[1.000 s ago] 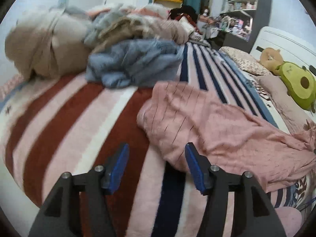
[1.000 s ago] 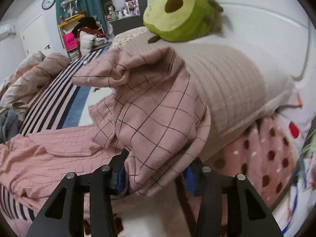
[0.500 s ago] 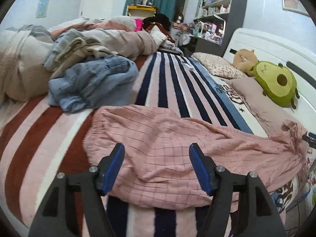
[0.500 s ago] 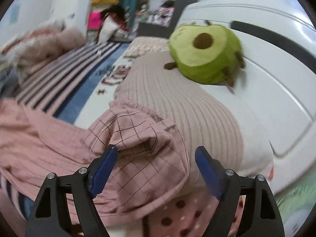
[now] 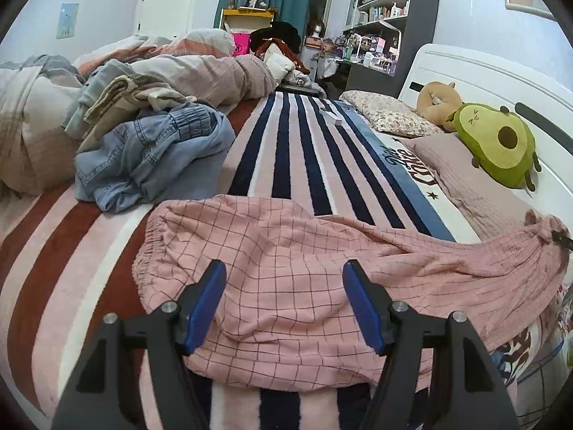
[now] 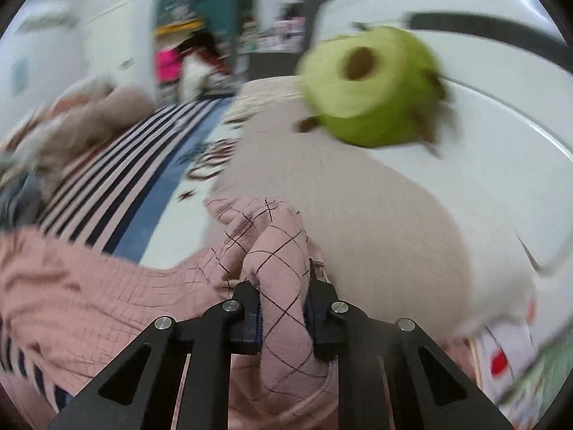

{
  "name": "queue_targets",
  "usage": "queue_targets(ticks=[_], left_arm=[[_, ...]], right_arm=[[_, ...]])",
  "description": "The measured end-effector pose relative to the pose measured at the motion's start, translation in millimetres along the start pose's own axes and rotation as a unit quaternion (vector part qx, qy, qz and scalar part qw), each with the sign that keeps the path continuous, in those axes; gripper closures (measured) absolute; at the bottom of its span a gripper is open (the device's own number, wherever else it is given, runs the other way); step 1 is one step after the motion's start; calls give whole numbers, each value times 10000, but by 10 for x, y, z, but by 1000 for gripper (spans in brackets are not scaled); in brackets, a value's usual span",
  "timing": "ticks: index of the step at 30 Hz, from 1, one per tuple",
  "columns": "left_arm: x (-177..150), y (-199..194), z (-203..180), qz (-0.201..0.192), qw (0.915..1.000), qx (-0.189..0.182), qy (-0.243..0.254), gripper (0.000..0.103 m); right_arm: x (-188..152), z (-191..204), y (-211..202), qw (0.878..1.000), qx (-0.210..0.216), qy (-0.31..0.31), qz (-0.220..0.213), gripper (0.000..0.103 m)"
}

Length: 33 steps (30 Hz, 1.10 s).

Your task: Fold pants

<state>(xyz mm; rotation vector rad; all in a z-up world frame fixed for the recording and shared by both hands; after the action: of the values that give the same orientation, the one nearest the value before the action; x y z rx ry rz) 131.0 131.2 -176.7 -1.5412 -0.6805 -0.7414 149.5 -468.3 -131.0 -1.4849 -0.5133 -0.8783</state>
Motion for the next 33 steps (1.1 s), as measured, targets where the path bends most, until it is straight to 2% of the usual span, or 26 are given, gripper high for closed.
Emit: queue_targets(ticks=[3,5,7,9,11,12,15,17,18,20,24,26,28,30,33], left_arm=[[-4,-32,-8,-1,10000,29,25,39],[-30,8,-16,70,9999,63,109,39],[-73,99,13,224,9994,174,185,39],[-94,155,63,324,9990,252,202,39],[-70,142,96,282,9991,242,203,39],[-47,131,127,251,9991,262,227,37],[10,142,240,219,9988,341,265,33],[27,180,299,237,9988,321,291,33],[27,206,339,254,9987,323,294,33],[7,268,443,315,9987,319,258,33],[-33,413,680,470,9975,422,313,33],[-44,479,760,522,9973,395,341,33],[-52,565,846,538,9975,311,336,33],[-64,647,865,564,9979,111,308,33],[-99,786,826,604,9975,-128,356,32]], right_arm=[[-129,-310,-109,9990,-217,356,166,93],[-258,-483,-86,9970,-270,603,400,89],[-318,-607,-68,9958,-571,568,431,83],[-290,-691,-142,9949,-808,499,340,78],[-180,-746,-320,9926,-1130,439,66,77],[-108,-679,-420,9931,-1130,286,-98,75],[-1,-247,-545,9971,-702,-131,-248,75],[-7,313,-498,9986,-7,-510,-152,69],[-40,491,-470,9978,205,-632,-83,65],[-140,1073,-315,9909,870,-1005,199,65],[-433,2084,-2,9643,1974,-1565,812,63],[-627,2593,195,9431,2368,-2095,1033,59],[-783,2913,413,9251,2588,-2478,1253,54],[-971,3178,551,9092,2761,-2731,1501,54],[-1168,3453,804,8958,2690,-3145,1623,53]])
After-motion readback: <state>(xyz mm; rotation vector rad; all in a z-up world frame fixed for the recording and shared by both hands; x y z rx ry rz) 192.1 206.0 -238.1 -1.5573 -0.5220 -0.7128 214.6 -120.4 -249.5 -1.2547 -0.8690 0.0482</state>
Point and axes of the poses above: each gripper's, at about its wrist camera, not at the fingertips, and y roughly the way its jaws point, z to its left, x to its top, the point moved 9 cm from there along y, roughly the way its jaws point, and after that the axes turned 7 degrees about y, right-handed, at the moved point
